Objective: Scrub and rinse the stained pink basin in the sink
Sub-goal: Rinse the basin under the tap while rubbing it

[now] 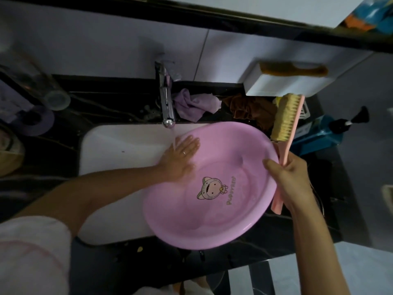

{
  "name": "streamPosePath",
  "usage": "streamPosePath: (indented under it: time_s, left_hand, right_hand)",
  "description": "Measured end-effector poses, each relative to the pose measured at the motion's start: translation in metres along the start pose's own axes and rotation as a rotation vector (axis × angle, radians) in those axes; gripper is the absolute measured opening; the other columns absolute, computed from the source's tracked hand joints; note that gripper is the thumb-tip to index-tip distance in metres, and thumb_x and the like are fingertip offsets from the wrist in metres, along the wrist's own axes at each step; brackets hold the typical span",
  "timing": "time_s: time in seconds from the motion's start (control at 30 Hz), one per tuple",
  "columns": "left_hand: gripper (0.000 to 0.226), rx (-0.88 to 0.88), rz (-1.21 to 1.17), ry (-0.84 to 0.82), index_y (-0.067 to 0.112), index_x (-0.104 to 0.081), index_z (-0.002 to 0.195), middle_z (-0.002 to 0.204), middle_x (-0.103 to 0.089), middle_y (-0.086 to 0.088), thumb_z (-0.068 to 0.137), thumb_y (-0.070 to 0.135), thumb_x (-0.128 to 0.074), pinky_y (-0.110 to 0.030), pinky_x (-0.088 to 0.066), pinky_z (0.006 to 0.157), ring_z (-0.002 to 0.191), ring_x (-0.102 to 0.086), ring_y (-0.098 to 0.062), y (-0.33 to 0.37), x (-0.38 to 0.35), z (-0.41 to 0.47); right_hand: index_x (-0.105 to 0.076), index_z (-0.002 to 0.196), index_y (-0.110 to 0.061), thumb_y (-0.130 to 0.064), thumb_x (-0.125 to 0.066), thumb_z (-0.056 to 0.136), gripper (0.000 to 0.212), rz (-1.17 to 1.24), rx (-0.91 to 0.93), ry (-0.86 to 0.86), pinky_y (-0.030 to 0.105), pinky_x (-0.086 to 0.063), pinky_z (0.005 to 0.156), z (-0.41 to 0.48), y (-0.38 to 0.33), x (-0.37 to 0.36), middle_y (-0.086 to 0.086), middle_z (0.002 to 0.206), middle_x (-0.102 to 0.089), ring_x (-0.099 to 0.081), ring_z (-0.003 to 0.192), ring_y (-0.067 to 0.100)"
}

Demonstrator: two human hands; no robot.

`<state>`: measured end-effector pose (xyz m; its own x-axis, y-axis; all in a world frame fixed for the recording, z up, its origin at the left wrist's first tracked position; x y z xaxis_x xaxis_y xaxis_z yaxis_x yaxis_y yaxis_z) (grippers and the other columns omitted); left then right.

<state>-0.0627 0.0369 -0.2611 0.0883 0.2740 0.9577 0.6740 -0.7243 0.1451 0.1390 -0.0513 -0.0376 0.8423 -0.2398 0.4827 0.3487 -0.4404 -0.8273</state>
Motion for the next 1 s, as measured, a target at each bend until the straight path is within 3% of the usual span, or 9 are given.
streamPosePath:
  time_s: [0.1,0.2,0.27,0.33,0.47,0.57,0.7,0.83,1.0]
  left_hand:
    - [0.073,-0.067,-0.228,-0.112,0.004,-0.016,0.149,0.155,-0.021,-0.019,0.092,0.049,-0.01,-0.046,-0.008,0.113,0.141,-0.027,-0.033,0.037,-0.026,-0.018]
    - [0.101,-0.185,-0.177,-0.395,0.004,0.008,0.149,0.157,0.005,-0.02,0.076,0.073,0.017,-0.035,-0.002,0.117,0.146,-0.003,-0.029,0.042,-0.029,-0.054]
    - [0.079,-0.252,0.036,-0.463,0.008,0.007,0.15,0.158,0.007,-0.014,0.093,0.061,-0.004,-0.035,0.002,0.117,0.147,0.001,-0.024,0.023,-0.021,-0.063]
    - [0.061,-0.274,0.169,-0.344,0.01,-0.002,0.151,0.159,-0.004,-0.01,0.1,0.035,-0.024,-0.041,0.001,0.117,0.147,-0.005,-0.024,-0.005,-0.011,-0.06]
    - [0.065,-0.057,0.145,0.023,0.008,-0.032,0.139,0.143,-0.046,-0.013,0.077,0.019,-0.043,-0.054,-0.038,0.101,0.129,-0.047,-0.034,-0.038,0.008,-0.027]
    - [0.065,0.098,-0.085,0.102,0.005,-0.027,0.145,0.152,-0.03,-0.014,0.087,0.032,-0.036,-0.055,-0.031,0.108,0.139,-0.026,-0.041,-0.008,-0.001,-0.005]
    - [0.068,0.162,-0.539,0.138,0.008,-0.003,0.149,0.156,0.007,-0.007,0.093,0.046,-0.013,-0.047,-0.004,0.117,0.144,0.01,-0.018,0.057,-0.013,0.016]
    - [0.061,0.133,-0.818,0.029,0.017,-0.001,0.151,0.158,0.013,-0.002,0.101,0.039,-0.027,-0.041,0.003,0.118,0.146,0.011,-0.016,0.112,0.019,0.026]
    - [0.064,-0.546,-0.506,0.1,0.008,0.005,0.146,0.152,0.012,-0.007,0.096,0.04,-0.021,-0.036,0.012,0.115,0.144,0.01,-0.019,0.157,0.052,-0.033]
  right_hand:
    - [-0.06,0.094,-0.007,0.007,-0.054,0.085,0.018,-0.034,0.007,0.004,0.047,-0.053,0.074,0.002,0.0,-0.001,0.035,0.099,-0.059,-0.059,0.08,0.045]
    - [-0.06,0.091,-0.006,0.008,-0.054,0.084,0.016,-0.053,0.017,-0.004,0.03,-0.049,0.06,0.002,0.003,0.001,0.032,0.092,-0.061,-0.057,0.068,0.027]
    - [-0.06,0.086,-0.008,0.009,-0.054,0.084,0.018,-0.04,0.008,-0.006,0.024,-0.048,0.056,0.001,0.005,0.002,0.025,0.084,-0.061,-0.055,0.063,0.02]
    - [-0.059,0.082,-0.017,0.01,-0.053,0.085,0.027,-0.006,0.006,-0.015,0.016,-0.049,0.052,-0.001,0.008,0.002,0.01,0.075,-0.061,-0.059,0.06,0.012]
    - [-0.059,0.08,-0.024,0.011,-0.052,0.085,0.036,0.033,0.02,-0.025,0.01,-0.049,0.051,-0.004,0.008,0.002,0.0,0.074,-0.06,-0.061,0.06,0.003]
    - [-0.061,0.081,-0.019,0.011,-0.052,0.085,0.031,0.028,0.021,-0.02,0.015,-0.05,0.052,-0.005,0.007,0.001,0.008,0.073,-0.061,-0.061,0.062,0.01]
    - [-0.061,0.081,-0.013,0.01,-0.053,0.084,0.025,-0.016,0.033,-0.006,0.022,-0.05,0.053,-0.004,0.005,-0.001,0.017,0.074,-0.06,-0.06,0.059,0.012]
    - [-0.059,0.079,-0.019,0.009,-0.054,0.084,0.029,-0.035,0.035,0.017,0.021,-0.048,0.053,-0.002,0.005,-0.002,0.008,0.072,-0.058,-0.056,0.061,0.017]
    - [-0.059,0.078,-0.018,0.01,-0.053,0.083,0.029,-0.024,0.018,0.031,0.02,-0.047,0.051,-0.003,0.005,-0.001,0.011,0.072,-0.058,-0.054,0.062,0.021]
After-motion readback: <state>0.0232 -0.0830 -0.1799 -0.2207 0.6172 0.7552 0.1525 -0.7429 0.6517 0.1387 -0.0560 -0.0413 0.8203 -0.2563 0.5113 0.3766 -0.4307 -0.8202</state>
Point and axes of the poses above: each hand's wrist, its own z-axis towards the middle knuckle, its own x-axis out of the back of the hand, y = z × x, the point moved 3 cm from there along z, towards the middle knuckle
